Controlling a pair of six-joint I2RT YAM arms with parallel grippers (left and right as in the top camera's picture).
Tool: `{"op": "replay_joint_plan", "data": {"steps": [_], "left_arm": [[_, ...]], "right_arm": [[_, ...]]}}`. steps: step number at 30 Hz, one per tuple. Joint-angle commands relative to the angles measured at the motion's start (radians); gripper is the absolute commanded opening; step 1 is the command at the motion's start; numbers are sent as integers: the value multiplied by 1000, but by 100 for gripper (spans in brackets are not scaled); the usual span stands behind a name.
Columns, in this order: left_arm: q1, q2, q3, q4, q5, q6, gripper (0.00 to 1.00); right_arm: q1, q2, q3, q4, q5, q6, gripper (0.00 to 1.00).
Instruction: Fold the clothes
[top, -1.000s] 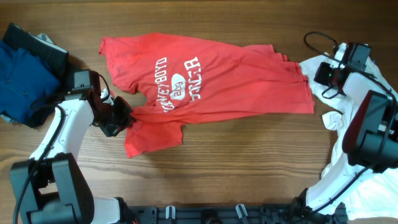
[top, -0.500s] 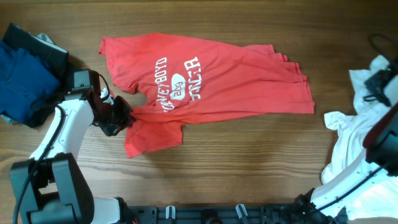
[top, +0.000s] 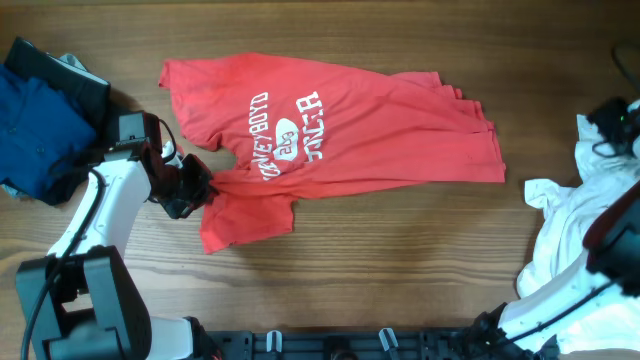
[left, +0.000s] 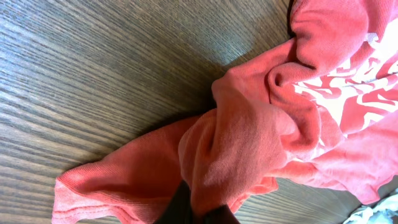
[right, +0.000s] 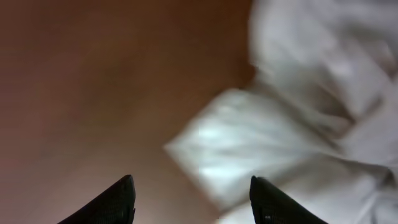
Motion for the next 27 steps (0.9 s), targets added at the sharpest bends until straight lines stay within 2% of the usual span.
{"op": "replay_joint_plan", "data": {"steps": [1, 4, 8, 13, 17, 21, 27], "left_arm": [[-6, -11, -3, 3, 11, 23, 4], [-6, -11, -3, 3, -12, 23, 4], [-6, -11, -3, 6, -41, 23, 4], [-6, -11, -3, 14, -81, 23, 4], [-6, -11, -3, 14, -86, 23, 4], [-6, -11, -3, 17, -86, 23, 4], [-6, -11, -3, 24, -86, 23, 4]], "right_arm": [[85, -229, 18, -84, -120, -105, 60], [154, -294, 18, -248, -118, -154, 61], [246, -294, 6, -493, -52, -151, 61], [325, -287, -104, -569, -46, -147, 61], [347, -287, -243, -546, 5, -69, 62], [347, -287, -361, -436, -8, -70, 62], [350, -287, -393, -206, -7, -69, 62]]}}
